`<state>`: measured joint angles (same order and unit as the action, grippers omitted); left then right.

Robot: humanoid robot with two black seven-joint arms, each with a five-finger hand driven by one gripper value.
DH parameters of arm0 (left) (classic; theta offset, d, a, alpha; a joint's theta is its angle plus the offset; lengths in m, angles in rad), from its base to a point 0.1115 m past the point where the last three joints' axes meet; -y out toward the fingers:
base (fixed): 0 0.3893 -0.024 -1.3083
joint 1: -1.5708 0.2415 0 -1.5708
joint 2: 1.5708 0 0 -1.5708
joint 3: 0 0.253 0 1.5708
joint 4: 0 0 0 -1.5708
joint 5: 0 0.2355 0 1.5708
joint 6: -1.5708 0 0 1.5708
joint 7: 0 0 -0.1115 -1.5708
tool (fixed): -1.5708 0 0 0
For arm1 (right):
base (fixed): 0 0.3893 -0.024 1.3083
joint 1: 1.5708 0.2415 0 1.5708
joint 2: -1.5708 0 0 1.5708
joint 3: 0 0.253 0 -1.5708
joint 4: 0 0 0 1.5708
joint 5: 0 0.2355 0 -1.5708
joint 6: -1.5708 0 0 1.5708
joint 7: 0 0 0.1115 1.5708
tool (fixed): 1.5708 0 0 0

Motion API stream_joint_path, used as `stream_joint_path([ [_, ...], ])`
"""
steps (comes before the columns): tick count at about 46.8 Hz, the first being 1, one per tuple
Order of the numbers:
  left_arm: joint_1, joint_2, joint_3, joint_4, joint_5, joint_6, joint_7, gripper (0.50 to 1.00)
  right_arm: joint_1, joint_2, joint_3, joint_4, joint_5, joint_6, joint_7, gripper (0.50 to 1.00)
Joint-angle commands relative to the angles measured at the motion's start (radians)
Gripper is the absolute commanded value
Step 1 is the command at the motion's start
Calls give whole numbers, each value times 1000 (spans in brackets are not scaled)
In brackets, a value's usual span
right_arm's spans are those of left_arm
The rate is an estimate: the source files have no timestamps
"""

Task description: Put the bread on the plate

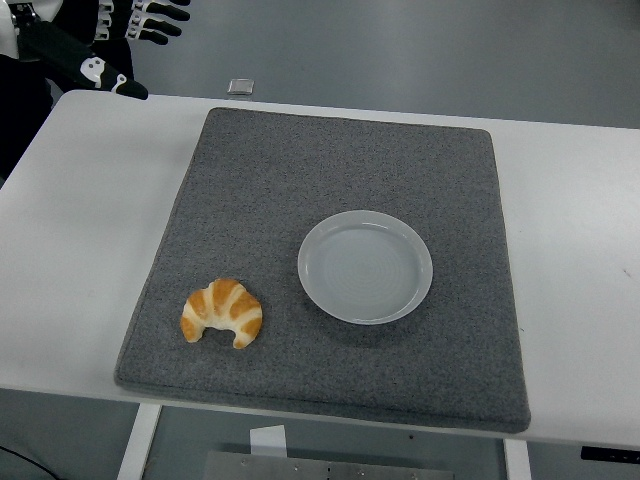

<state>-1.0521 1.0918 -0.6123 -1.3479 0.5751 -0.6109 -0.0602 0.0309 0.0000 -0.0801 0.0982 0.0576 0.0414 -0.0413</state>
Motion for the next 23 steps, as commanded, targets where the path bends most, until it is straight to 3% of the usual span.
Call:
stream_joint_path([
  [1,9,8,3,-37,43,0,0,984,0,0,0,0,1,0,0,954],
  [19,129,-1,9,-169,157,0,0,986,0,0,0,0,1,0,0,952],
  [23,159,-3,9,-209,187,51,0,986,0,0,0,0,1,0,0,952],
])
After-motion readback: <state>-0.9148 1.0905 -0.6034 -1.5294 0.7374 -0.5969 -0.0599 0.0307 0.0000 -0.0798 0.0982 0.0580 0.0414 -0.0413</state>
